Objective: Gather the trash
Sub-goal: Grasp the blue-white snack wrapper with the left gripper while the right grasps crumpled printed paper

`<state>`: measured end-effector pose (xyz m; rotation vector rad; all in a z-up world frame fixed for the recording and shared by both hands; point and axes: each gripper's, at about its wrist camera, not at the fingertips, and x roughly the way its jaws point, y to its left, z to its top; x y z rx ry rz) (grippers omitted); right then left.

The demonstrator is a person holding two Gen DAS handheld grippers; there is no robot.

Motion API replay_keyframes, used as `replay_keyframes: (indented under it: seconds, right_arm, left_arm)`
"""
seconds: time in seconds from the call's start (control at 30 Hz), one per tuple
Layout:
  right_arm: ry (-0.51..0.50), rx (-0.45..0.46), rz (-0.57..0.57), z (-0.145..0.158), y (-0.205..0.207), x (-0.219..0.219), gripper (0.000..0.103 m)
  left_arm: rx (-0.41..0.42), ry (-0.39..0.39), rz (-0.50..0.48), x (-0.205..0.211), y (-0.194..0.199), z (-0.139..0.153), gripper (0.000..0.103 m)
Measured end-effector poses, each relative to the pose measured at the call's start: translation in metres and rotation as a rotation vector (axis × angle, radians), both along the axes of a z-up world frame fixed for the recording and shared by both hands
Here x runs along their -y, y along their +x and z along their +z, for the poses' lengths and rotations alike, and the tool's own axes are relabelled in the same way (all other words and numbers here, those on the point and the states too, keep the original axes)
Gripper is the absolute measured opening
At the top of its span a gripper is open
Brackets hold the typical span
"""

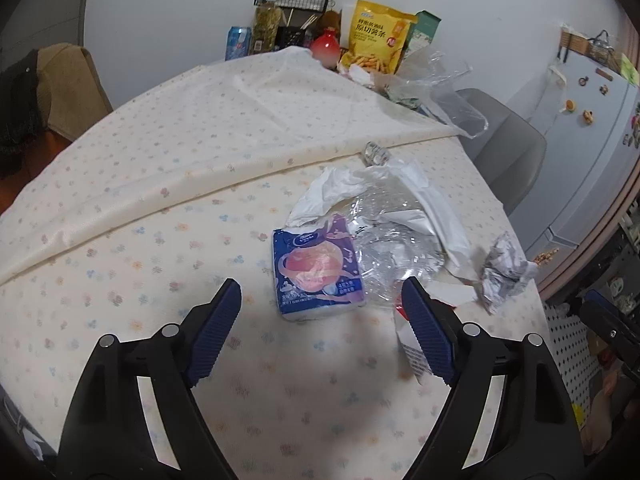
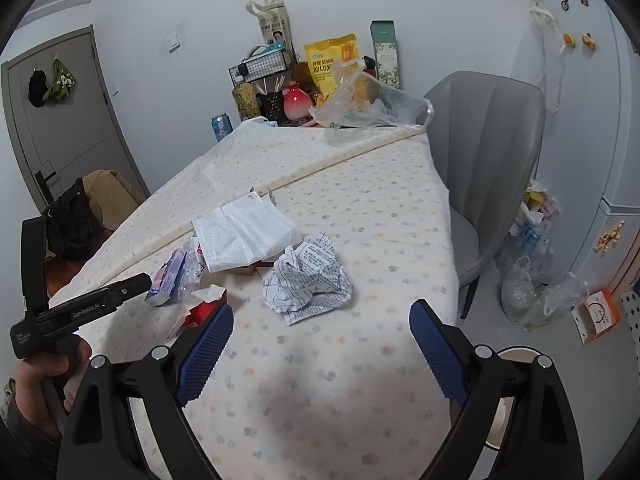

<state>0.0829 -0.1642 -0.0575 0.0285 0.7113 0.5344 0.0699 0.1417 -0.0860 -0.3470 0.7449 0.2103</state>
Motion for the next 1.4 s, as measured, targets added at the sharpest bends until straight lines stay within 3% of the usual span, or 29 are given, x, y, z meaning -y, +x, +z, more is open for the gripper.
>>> replay_keyframes:
  seconds: [0.33,0.4,0.57,0.63,0.7,0.73,0.8,1.07,1.4]
  right_arm:
    - [0.003,-0.075,0.026,-0.019,0.044,-0.028,0.093]
    - [-0.001,-0.085,0.031,-0.025,0.049,-0.032,0.093]
    - [-0.014,-0.118,0.035,-0.041,0.063,-0.041,0.093]
    - [-0.014,-0.128,0.043,-0.045,0.067,-0.043,0.084]
    - [-0.015,-0.142,0.06,-0.048,0.069,-0.045,0.059]
    - [-0.015,-0.152,0.068,-0.048,0.07,-0.045,0.053]
    - [0.002,-0.153,0.072,-0.045,0.067,-0.043,0.049]
    - [0.054,-0.089,0.07,-0.023,0.042,-0.02,0.048]
    - [0.098,-0.024,-0.036,-0.001,0.018,0.049,0.049]
  left_arm:
    - [-0.048,-0.057,0.024,-0.01,0.021,-0.021,0.069]
    - [-0.05,-0.076,0.024,-0.012,0.022,-0.024,0.054]
    - [-0.027,-0.105,0.033,-0.017,0.015,-0.022,0.035]
    - [-0.02,-0.098,0.041,-0.018,0.01,-0.017,0.034]
    - [-0.008,-0.086,0.04,-0.016,0.005,-0.011,0.033]
    - [-0.004,-0.079,0.039,-0.016,0.003,-0.008,0.032]
    - [0.01,-0.069,0.039,-0.013,-0.001,-0.001,0.032]
    - [0.082,-0.031,0.018,0.009,-0.013,0.033,0.032]
    - [0.116,0.006,-0.117,0.077,0.004,0.055,0.032]
